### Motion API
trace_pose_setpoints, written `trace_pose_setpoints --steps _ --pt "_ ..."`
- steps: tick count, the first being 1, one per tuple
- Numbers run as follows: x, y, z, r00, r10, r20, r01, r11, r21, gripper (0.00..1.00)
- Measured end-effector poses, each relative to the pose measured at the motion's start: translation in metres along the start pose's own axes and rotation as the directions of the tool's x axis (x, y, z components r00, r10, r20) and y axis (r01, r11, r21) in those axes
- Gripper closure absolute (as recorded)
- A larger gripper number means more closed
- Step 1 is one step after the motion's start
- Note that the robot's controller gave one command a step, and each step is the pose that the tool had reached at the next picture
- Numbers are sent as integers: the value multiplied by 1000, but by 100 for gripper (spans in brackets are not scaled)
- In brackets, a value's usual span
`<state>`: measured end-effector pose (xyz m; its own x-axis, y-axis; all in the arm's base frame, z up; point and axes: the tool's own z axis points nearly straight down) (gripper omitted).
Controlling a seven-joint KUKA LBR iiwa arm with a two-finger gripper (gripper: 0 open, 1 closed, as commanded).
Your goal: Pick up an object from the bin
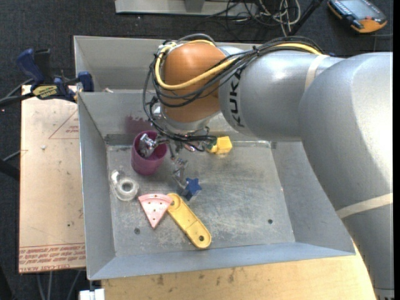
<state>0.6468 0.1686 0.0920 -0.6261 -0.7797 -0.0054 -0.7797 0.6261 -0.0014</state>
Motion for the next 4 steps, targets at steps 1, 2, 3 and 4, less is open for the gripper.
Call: trace_pose_setpoints --steps 1,2,3,4 --pt "-10 -4 11 1000 -20 16 20 1000 8 100" --pt "-10 -4 11 1000 -19 16 19 1000 8 100" --pt "-11 -4 9 1000 -19 17 18 1000 8 100" --pt "-11 -4 -1 1000 -18 10 18 1000 5 100"
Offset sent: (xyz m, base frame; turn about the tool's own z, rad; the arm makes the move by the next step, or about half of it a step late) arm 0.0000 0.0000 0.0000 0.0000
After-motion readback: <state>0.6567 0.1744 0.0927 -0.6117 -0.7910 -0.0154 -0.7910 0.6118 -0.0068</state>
